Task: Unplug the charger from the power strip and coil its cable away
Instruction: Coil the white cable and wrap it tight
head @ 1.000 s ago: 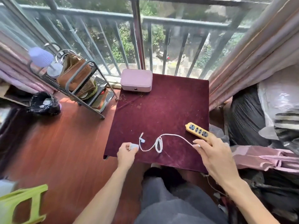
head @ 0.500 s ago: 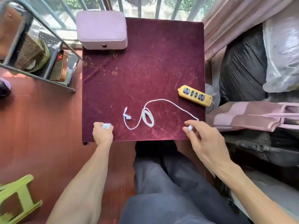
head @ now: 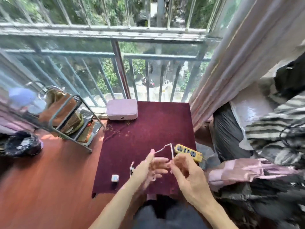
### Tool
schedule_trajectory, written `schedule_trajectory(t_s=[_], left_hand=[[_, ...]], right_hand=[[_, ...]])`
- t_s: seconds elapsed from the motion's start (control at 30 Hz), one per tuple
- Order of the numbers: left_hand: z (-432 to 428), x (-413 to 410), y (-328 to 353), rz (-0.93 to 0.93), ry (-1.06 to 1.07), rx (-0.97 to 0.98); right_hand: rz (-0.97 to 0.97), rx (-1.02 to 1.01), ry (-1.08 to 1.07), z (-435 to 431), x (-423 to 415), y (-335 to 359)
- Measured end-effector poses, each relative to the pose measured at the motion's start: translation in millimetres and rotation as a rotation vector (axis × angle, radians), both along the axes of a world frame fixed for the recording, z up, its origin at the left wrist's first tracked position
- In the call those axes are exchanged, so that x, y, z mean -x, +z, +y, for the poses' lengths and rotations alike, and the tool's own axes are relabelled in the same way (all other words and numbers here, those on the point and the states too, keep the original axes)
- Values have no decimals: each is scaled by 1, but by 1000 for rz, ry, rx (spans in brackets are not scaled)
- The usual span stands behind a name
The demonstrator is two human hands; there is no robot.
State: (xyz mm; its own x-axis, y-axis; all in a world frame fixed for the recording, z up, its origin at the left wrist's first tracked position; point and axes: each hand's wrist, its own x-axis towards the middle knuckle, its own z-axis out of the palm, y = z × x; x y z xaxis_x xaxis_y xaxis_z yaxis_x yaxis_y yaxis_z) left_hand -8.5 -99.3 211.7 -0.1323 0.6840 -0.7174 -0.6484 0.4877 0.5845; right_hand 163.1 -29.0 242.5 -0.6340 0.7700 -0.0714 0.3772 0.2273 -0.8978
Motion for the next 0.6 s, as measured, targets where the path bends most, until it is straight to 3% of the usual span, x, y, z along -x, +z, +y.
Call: schedule_trajectory(t_s=[0.1, 0.2, 0.43, 0.6], left_hand=[[10, -27, 39, -169, -70, -130], [16, -41, 59, -218, -60, -199], [17, -41, 69, -132, -48, -295], [32, -34, 87, -73, 92, -349]], right_hand=[[17, 5, 95, -21, -11, 2], [38, -24, 88, -36, -18, 0], [96, -37, 132, -27, -26, 5], [76, 131, 128, -4, -45, 12]])
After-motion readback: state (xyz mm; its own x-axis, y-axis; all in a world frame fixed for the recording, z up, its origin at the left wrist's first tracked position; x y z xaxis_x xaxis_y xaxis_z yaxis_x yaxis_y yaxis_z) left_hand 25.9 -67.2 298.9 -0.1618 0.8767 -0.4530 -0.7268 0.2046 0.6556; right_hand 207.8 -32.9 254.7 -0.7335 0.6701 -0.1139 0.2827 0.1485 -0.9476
